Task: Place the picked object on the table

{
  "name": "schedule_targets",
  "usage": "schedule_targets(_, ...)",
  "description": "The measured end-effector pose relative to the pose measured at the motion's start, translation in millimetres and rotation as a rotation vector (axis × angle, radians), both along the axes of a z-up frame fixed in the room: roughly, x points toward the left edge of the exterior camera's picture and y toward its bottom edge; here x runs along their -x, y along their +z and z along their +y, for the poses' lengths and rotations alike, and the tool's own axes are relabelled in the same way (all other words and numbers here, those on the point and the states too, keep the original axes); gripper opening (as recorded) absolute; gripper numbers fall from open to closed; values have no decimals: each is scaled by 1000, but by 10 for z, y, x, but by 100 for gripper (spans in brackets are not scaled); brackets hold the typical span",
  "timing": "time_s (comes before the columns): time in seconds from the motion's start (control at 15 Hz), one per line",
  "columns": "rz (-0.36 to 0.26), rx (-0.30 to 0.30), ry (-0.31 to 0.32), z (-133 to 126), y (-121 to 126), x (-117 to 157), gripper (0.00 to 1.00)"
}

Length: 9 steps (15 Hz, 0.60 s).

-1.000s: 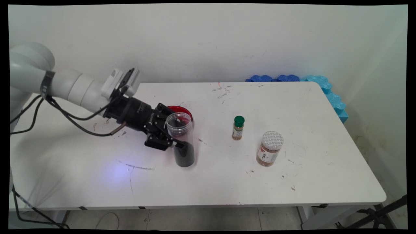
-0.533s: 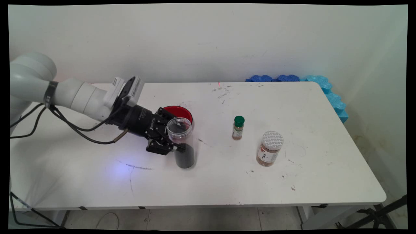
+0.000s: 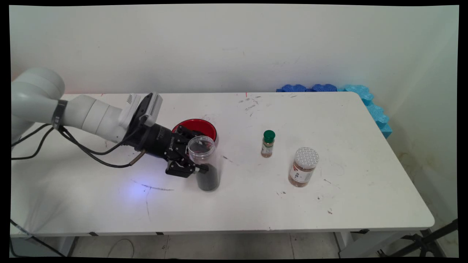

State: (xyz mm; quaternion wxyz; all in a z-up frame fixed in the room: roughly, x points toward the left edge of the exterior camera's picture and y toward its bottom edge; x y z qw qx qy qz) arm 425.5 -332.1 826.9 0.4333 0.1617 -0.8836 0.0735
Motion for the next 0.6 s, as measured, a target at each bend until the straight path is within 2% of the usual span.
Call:
schedule_targets(0.4, -1, -10, 7, 56, -60, -12, 0)
schedule_targets(0.47, 1, -12, 8, 65, -64, -11, 100)
schedule_targets(0.6, 1, -15, 6, 82, -71, -9, 100)
